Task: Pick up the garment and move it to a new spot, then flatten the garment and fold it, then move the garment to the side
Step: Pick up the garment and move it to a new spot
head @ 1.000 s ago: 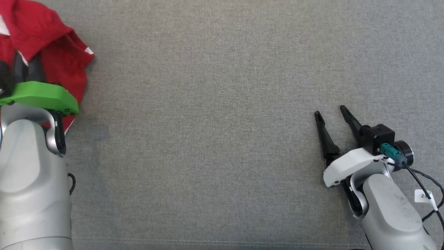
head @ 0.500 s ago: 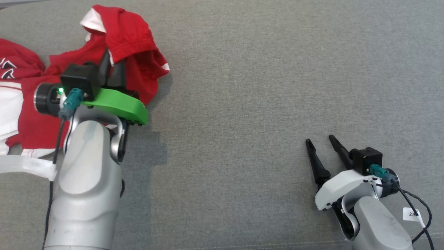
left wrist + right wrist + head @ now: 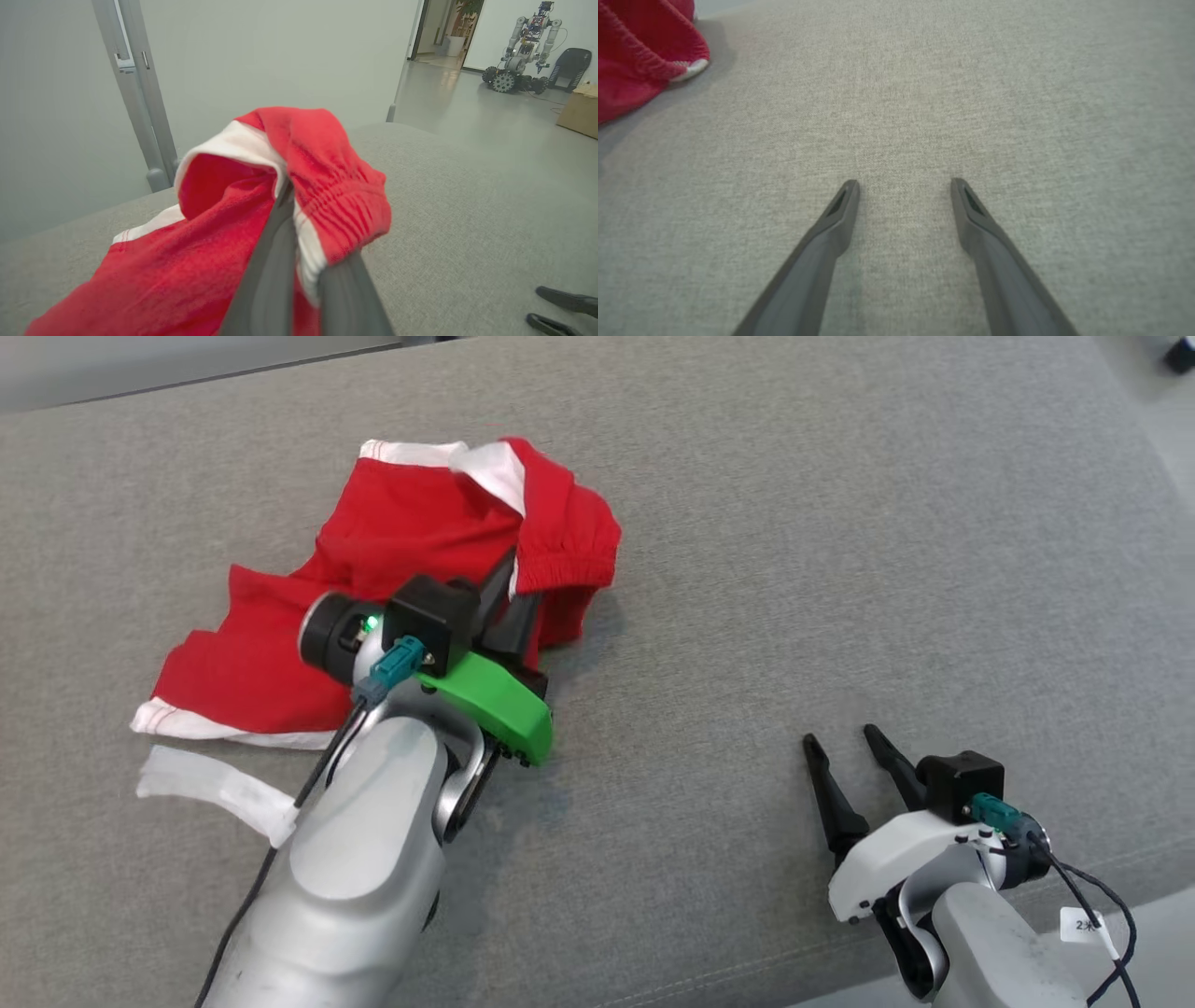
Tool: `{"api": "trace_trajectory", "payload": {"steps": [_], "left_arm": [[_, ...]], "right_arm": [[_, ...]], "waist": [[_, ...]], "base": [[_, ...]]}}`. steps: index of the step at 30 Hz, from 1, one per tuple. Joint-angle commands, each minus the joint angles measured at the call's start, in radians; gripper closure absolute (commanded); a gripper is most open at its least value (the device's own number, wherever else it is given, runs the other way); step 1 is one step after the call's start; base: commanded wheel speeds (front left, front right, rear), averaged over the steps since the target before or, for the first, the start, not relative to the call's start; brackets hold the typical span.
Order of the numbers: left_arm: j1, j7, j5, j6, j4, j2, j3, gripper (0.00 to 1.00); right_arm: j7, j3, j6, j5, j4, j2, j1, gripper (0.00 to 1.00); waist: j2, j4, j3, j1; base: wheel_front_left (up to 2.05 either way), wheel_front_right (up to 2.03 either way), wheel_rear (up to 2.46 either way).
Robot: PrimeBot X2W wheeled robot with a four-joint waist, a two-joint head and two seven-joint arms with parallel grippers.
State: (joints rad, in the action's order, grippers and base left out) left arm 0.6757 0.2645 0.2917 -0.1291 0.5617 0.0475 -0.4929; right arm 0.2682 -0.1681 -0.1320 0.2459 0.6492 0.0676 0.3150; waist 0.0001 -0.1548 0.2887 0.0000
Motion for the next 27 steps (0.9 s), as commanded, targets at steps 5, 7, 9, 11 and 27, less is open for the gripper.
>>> {"api": "trace_trajectory", "payload": {"steps": [5, 7, 9, 11, 27], "left_arm": [[-0.039, 0.0, 0.036, -0.002, 0.082, 0.018, 0.01, 0.0], [-0.057, 0.0, 0.03, -0.001, 0.104, 0.026, 0.029, 0.0], [-0.078, 0.0, 0.021, -0.001, 0.115, 0.033, 0.059, 0.0], [-0.104, 0.0, 0.013, 0.003, 0.113, 0.038, 0.099, 0.0], [-0.364, 0.0, -0.068, 0.02, 0.001, 0.021, 0.417, 0.0]], "right_arm": [[-0.005, 0.011, 0.002, 0.006, 0.008, 0.002, -0.033, 0.0], [-0.005, 0.021, 0.002, 0.004, 0.002, 0.008, -0.038, 0.0], [-0.005, 0.032, 0.002, -0.002, -0.011, 0.008, -0.042, 0.0], [-0.005, 0.041, 0.002, -0.009, -0.024, 0.006, -0.046, 0.0], [-0.004, 0.03, 0.002, -0.009, -0.052, 0.002, -0.059, 0.0]], "waist": [[-0.0001, -0.093, -0.013, 0.0], [-0.0001, -0.084, -0.022, 0.0], [-0.0001, -0.066, -0.031, 0.0], [-0.0001, -0.042, -0.042, 0.0], [-0.0001, 0.155, -0.123, 0.0]], "base": [[0.0, 0.0, 0.0], [0.0, 0.0, 0.0], [0.0, 0.0, 0.0], [0.0, 0.0, 0.0], [0.0, 0.0, 0.0]]}}
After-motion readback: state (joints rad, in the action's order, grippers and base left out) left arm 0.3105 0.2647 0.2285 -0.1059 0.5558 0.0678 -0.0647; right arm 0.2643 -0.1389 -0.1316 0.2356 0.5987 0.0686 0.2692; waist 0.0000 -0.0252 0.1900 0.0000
